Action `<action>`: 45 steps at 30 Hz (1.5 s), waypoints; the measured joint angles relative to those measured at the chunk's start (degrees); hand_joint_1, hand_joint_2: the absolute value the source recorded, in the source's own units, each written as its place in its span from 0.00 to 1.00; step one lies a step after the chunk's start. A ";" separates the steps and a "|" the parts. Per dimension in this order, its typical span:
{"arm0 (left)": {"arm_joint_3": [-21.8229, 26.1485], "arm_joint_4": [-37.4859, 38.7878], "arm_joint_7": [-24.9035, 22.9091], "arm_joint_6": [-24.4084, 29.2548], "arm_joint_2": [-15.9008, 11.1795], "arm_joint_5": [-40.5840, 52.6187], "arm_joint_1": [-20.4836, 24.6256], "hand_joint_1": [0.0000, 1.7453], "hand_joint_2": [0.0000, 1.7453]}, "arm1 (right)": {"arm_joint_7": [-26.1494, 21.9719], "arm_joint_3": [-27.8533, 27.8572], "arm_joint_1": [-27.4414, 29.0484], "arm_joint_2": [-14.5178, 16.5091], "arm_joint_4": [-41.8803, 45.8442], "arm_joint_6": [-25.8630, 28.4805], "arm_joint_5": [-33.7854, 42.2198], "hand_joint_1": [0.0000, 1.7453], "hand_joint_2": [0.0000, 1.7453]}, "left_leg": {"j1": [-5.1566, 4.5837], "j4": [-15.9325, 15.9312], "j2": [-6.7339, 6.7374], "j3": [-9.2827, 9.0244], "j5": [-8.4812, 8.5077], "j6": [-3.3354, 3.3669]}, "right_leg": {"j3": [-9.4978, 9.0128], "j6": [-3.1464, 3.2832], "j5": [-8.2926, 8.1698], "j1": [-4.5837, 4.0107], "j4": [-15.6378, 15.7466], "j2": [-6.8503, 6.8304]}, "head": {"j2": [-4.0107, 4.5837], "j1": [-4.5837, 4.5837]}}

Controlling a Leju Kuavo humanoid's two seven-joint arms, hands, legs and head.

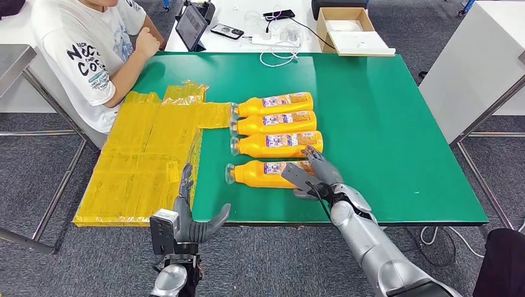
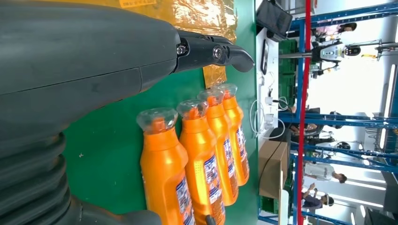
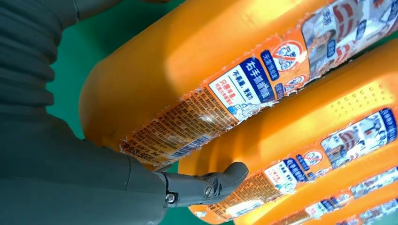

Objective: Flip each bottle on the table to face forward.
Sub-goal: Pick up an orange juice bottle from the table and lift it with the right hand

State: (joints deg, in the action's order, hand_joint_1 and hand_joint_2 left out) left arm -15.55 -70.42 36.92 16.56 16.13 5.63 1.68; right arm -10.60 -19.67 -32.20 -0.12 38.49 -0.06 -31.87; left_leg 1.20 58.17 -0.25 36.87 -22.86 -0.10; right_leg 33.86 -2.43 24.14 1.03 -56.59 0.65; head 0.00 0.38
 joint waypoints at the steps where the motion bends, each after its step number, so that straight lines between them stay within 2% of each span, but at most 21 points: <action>1: 0.00 0.17 0.01 -0.03 0.00 -0.11 0.09 0.00 1.00 | 0.02 -0.36 -0.46 -0.13 -0.50 -0.50 0.20 0.00 1.00 | 0.00 0.00 0.00 0.00 0.00 0.00 | -0.01 0.00 0.00 0.00 0.00 0.00 | 0.00 0.00; 3: -0.01 0.52 0.02 -0.09 0.00 -0.27 0.30 0.00 1.00 | -0.04 -1.05 -1.32 -0.44 -1.43 -1.61 0.67 0.01 1.00 | 0.00 0.00 0.00 -0.01 0.00 0.00 | -0.01 0.00 0.00 0.00 0.00 0.00 | 0.00 0.00; 4: -0.01 0.71 0.04 -0.13 0.00 -0.34 0.43 0.00 1.00 | -0.12 -1.42 -1.79 -0.63 -1.92 -2.38 1.04 0.06 1.00 | 0.00 0.00 0.00 -0.02 0.00 0.00 | -0.02 0.00 0.00 0.00 0.00 0.00 | 0.00 -0.01; 5: -0.01 0.91 0.05 -0.17 0.00 -0.45 0.57 0.00 1.00 | -0.21 -1.77 -2.30 -0.86 -2.42 -3.23 1.46 0.19 1.00 | 0.00 0.00 0.00 -0.03 0.00 0.00 | -0.03 0.00 0.00 0.00 0.00 0.00 | 0.00 -0.01; 8: -0.02 1.53 0.16 -0.14 0.00 -0.68 0.89 0.00 1.00 | -0.35 -2.76 -3.73 -1.66 -3.78 -5.49 2.47 0.73 1.00 | 0.00 0.01 0.00 -0.09 0.00 0.00 | -0.09 0.00 0.00 0.01 0.00 0.00 | 0.00 0.01; 9: -0.03 1.71 0.38 0.20 0.01 -0.50 0.95 0.00 1.00 | -0.35 -3.10 -4.09 -1.89 -4.13 -5.89 2.74 0.82 1.00 | 0.00 0.01 -0.01 -0.12 0.00 0.00 | -0.11 0.00 0.00 0.01 0.01 0.00 | 0.00 0.01; 13: -0.13 2.17 1.33 1.91 0.02 0.42 1.11 0.00 1.00 | -0.29 -4.56 -4.94 -2.57 -5.03 -6.26 4.45 0.83 1.00 | 0.00 0.01 -0.01 -0.19 0.00 0.01 | -0.21 0.00 0.00 0.01 0.01 0.00 | 0.00 0.00; 21: -0.33 2.82 0.77 1.25 0.02 -0.68 1.35 0.00 1.00 | 0.04 -6.93 -5.55 -3.56 -5.53 -6.21 6.78 0.82 1.00 | 0.00 0.01 -0.01 -0.23 0.00 0.01 | -0.25 -0.01 0.00 0.01 0.01 0.00 | 0.00 -0.01; 39: -0.50 3.10 0.66 0.83 0.02 -0.80 1.49 0.00 1.00 | 0.04 -7.83 -5.66 -3.97 -5.69 -6.17 7.12 0.83 1.00 | 0.00 0.01 -0.01 -0.25 0.00 0.01 | -0.27 -0.01 0.00 0.01 0.01 0.00 | 0.00 -0.01; 43: -0.51 3.26 0.56 0.66 0.02 -1.03 1.54 0.00 1.00 | -0.14 -8.15 -5.54 -4.01 -5.69 -5.91 7.43 0.98 1.00 | 0.00 0.01 -0.01 -0.26 0.00 0.01 | -0.27 -0.01 0.00 0.00 0.01 0.00 | 0.00 -0.01; 45: -0.52 3.38 0.52 0.62 0.02 -1.28 1.57 0.00 1.00 | -0.92 -8.34 -5.24 -4.01 -5.69 -5.10 7.84 1.00 1.00 | 0.00 0.01 -0.01 -0.26 0.00 0.01 | -0.28 -0.01 0.00 0.00 0.01 0.00 | 0.00 0.00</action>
State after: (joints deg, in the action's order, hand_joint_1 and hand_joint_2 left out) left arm -16.06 -67.05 37.44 17.17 16.15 4.34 3.25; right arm -11.52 -28.02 -37.43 -4.13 32.81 -5.16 -24.04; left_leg 1.20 58.18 -0.26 36.61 -22.86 -0.10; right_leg 33.58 -2.44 24.14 1.03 -56.58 0.65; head 0.00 0.38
